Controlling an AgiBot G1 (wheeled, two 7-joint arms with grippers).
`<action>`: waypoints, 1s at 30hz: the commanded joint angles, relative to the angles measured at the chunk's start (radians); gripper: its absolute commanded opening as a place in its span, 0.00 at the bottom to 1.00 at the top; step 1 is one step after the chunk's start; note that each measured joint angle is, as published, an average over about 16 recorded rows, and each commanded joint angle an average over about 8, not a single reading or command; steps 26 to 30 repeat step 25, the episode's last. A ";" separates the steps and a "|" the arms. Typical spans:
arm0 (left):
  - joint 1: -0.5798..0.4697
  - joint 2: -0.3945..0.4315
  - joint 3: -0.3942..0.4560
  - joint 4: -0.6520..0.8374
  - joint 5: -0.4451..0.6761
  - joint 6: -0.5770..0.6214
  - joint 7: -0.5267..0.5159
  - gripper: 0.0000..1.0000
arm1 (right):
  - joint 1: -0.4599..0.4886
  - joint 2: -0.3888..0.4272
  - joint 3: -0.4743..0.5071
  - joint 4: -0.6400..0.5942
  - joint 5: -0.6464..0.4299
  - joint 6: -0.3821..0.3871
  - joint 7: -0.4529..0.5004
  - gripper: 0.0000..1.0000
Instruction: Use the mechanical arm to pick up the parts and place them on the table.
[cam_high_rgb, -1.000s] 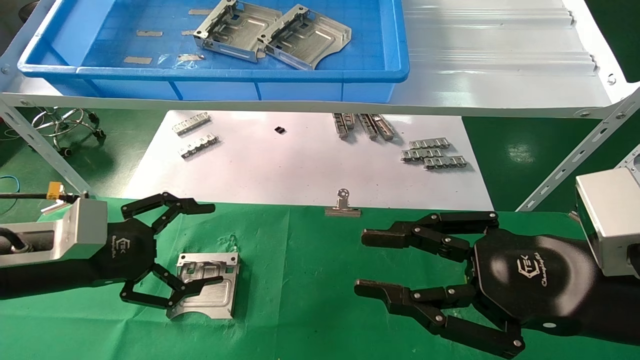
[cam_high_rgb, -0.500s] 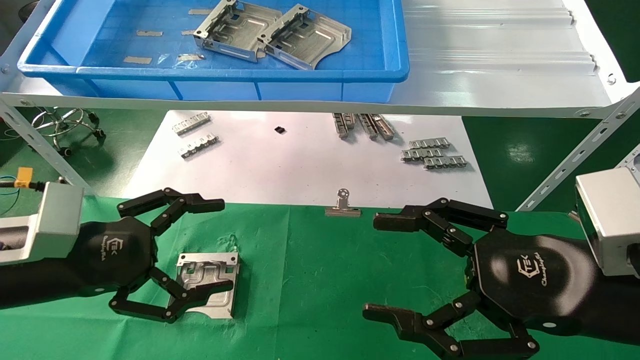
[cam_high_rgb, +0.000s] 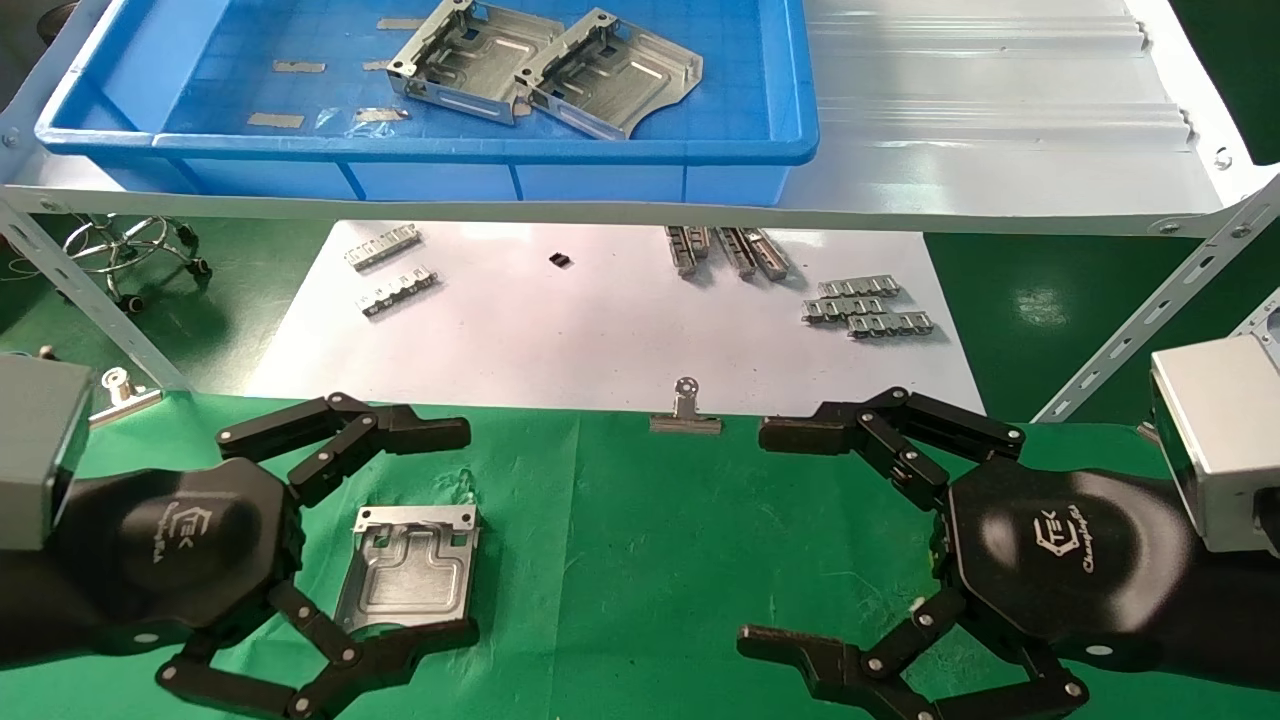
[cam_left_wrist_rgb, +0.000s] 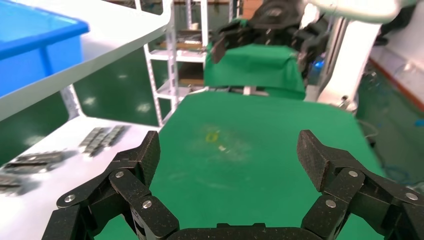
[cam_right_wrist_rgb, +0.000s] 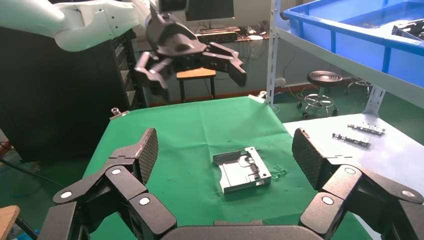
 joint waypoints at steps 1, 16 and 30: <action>0.017 -0.006 -0.018 -0.035 -0.011 -0.003 -0.036 1.00 | 0.000 0.000 0.000 0.000 0.000 0.000 0.000 1.00; 0.049 -0.018 -0.052 -0.099 -0.035 -0.007 -0.092 1.00 | 0.000 0.000 0.000 0.000 0.000 0.000 0.000 1.00; 0.044 -0.016 -0.047 -0.088 -0.031 -0.007 -0.086 1.00 | 0.000 0.000 0.000 0.000 0.000 0.000 0.000 1.00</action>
